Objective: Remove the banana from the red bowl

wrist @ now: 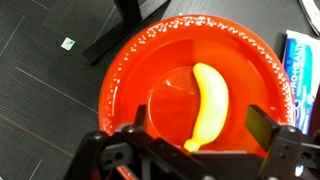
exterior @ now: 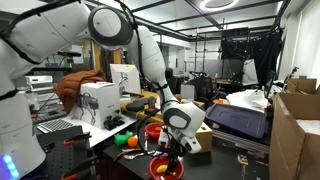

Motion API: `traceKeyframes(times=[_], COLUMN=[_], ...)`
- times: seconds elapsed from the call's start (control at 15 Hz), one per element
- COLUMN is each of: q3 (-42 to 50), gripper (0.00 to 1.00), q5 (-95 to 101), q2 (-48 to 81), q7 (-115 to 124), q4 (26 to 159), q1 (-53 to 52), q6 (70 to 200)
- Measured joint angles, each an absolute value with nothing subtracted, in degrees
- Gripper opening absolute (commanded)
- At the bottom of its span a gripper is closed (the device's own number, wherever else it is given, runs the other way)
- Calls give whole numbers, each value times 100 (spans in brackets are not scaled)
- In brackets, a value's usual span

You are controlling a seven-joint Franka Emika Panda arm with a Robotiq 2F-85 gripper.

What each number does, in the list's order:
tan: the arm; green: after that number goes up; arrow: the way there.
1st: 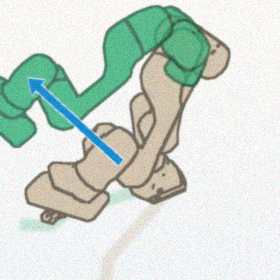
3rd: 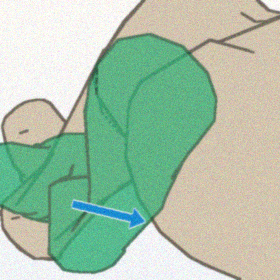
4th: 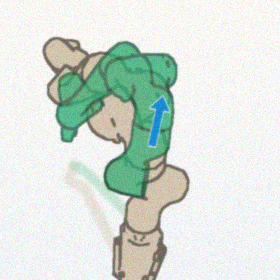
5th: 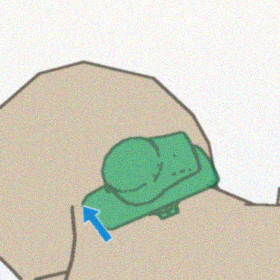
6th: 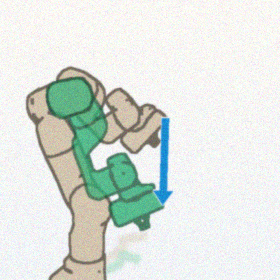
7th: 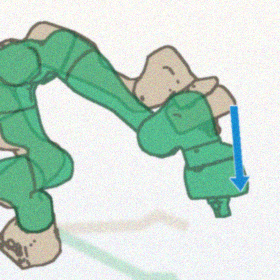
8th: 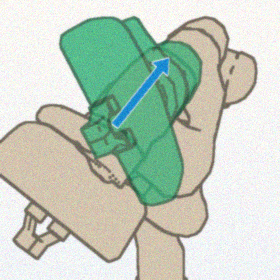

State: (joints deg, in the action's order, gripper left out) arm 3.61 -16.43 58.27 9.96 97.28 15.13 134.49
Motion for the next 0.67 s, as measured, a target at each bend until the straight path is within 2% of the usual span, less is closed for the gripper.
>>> traceKeyframes(times=[0.67], q3=[398], gripper=[100], q5=[-1721], q2=[6103], q7=[1058], q4=[9541], q1=[1554], q6=[13355])
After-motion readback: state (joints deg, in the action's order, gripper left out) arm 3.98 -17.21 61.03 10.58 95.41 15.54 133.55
